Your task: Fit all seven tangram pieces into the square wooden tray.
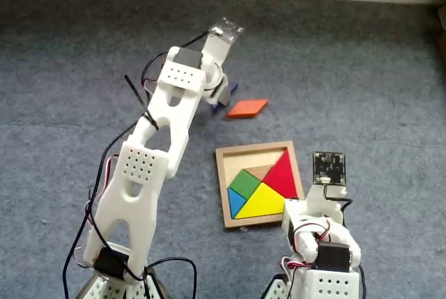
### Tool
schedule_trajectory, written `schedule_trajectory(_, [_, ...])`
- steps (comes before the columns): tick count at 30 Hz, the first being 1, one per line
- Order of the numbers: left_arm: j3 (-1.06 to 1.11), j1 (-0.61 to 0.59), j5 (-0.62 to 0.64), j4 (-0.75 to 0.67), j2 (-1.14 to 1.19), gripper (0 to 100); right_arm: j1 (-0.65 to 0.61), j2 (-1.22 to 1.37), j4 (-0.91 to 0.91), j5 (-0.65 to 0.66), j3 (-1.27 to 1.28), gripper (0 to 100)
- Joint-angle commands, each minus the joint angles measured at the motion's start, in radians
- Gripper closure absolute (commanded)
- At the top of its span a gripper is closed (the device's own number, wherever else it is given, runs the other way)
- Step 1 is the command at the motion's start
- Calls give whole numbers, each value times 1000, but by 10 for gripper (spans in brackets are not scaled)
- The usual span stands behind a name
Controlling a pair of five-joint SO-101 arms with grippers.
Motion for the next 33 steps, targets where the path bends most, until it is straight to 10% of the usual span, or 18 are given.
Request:
schedule_trajectory(1, [-22,18,6,-29,-4,727,10,-8,7,11,104,746])
schedule_trajectory(24, [-25,16,-109,-84,77,950,10,-8,7,11,104,746])
schedule_trajectory(33, [-137,-2,-110,98,77,951,10,-8,7,11,104,746])
